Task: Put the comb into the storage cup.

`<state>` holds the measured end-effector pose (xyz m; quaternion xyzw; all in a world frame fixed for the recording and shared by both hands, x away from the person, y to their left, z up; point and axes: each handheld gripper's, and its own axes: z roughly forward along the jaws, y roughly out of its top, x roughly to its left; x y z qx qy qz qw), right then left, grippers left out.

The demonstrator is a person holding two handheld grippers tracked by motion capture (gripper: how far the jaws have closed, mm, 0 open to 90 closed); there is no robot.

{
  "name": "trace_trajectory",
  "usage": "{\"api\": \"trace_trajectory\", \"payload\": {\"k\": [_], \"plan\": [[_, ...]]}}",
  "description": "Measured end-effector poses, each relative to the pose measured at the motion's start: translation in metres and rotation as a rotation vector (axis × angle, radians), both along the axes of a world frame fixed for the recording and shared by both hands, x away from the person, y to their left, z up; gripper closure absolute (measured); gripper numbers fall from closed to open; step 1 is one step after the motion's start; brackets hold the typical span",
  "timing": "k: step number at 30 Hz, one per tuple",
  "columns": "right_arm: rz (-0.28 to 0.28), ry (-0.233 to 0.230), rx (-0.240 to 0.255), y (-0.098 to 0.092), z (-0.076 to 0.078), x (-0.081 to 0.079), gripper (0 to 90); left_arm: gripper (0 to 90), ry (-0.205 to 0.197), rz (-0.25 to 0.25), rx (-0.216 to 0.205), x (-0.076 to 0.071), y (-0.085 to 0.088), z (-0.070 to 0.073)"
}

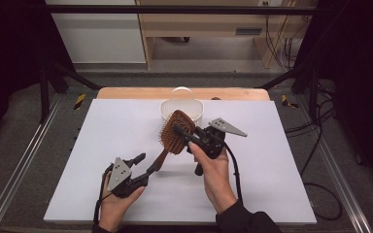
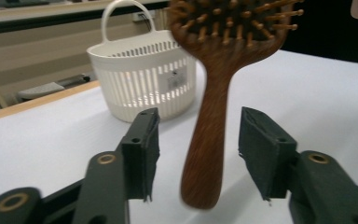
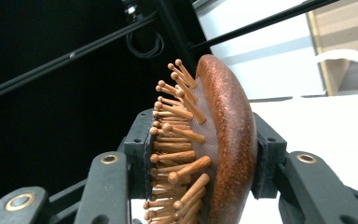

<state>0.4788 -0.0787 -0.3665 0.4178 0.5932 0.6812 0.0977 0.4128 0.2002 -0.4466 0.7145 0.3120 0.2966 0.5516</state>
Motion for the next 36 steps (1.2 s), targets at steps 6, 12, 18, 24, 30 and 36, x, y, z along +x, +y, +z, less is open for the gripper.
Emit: {"api": "trace_trajectory", "payload": {"k": [6, 12, 18, 24, 30, 36], "plan": [[-0.036, -0.01, 0.001, -0.011, 0.012, 0.008, 52.2, 29.9, 0.012, 0.088, -0.027, -0.003, 0.022, -0.002], [-0.052, -0.003, -0.001, -0.014, 0.017, 0.018, 52.0, 9.2, 0.036, 0.163, -0.044, -0.007, 0.037, -0.007], [-0.063, -0.012, 0.001, -0.013, 0.024, 0.026, 51.9, 6.2, 0.058, 0.225, -0.103, -0.007, 0.058, -0.014], [-0.066, -0.021, 0.019, -0.008, 0.036, 0.034, 51.8, 6.0, 0.067, 0.277, -0.139, -0.003, 0.071, -0.018], [-0.073, -0.014, 0.046, -0.004, 0.043, 0.045, 51.8, 5.5, 0.065, 0.281, -0.122, -0.001, 0.071, -0.021], [-0.088, -0.03, 0.056, 0.001, 0.054, 0.056, 51.7, 5.4, 0.068, 0.278, -0.122, -0.001, 0.07, -0.022]]}}
